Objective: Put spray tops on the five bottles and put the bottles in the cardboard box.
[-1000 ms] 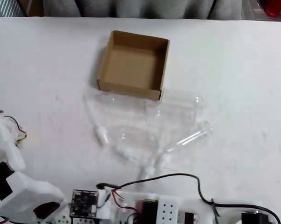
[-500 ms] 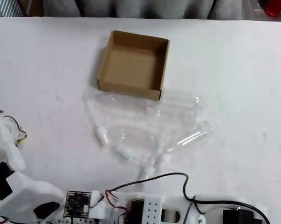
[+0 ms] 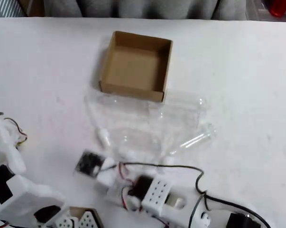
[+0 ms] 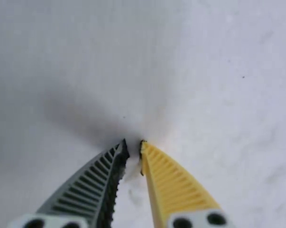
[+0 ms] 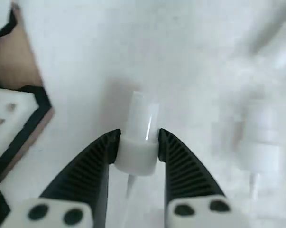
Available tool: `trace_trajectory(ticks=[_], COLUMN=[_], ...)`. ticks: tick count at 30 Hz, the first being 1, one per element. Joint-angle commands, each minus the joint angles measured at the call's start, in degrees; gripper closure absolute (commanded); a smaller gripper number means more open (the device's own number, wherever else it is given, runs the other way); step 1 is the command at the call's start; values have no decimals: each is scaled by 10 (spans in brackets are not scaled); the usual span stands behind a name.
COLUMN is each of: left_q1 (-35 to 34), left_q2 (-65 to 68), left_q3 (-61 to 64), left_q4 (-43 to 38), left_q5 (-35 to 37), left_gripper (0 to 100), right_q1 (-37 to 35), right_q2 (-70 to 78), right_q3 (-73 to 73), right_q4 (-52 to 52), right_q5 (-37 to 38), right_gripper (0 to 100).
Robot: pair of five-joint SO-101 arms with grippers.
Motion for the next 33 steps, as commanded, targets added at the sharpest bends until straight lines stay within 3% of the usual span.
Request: trace_trajectory(ticks=[1, 5, 9, 13, 18, 22, 29, 33], left_q1=[-5, 13, 30, 40, 50, 52, 65, 79], left_q2=[16, -28, -116, -194, -212, -217, -218, -218], left_q3=[-29, -4, 85, 151, 163, 165, 160, 149], left_q4=[10, 14, -55, -98, -98, -97, -67, -39], left_q5=[-43, -83, -118, -121, -121, -120, -120, -120], left_gripper=[933, 960, 972, 972, 972, 972, 972, 972], right_q1=[62, 91, 100, 102, 102, 133, 247, 308], right_q2=[-6, -6, -6, -5, -7, -59, -213, -250], right_q3=[-33, -33, -33, -43, -88, -105, -104, -84], right_q4=[11, 15, 15, 46, 132, 183, 235, 218], right_q5=[1, 14, 82, 83, 90, 90, 91, 135], right_gripper=[984, 983, 973, 861, 747, 794, 988, 942])
